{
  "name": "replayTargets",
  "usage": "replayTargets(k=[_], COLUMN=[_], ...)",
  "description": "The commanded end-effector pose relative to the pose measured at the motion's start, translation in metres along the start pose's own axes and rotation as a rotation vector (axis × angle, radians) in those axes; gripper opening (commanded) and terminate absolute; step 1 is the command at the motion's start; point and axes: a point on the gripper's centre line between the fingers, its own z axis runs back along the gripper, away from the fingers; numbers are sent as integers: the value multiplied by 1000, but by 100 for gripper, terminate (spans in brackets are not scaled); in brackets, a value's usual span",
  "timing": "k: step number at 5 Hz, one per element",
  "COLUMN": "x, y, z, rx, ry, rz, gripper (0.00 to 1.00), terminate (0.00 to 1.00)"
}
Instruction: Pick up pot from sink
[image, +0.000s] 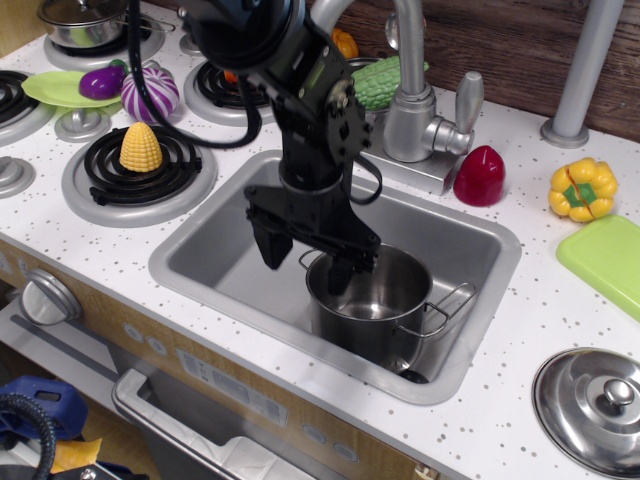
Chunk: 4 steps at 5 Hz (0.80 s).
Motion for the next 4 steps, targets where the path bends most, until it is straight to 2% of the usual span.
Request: replayTargets(k=[1, 2, 3, 4], x=[0, -3, -6, -7], y=[8, 8, 7, 3], z=[-14, -23, -29, -29], rx=[-43, -70, -110, -112], ry=[-57, -74, -73, -77], rz=[48, 87, 159, 183], gripper=[100, 100, 0, 0], terminate=[0, 0, 0, 0])
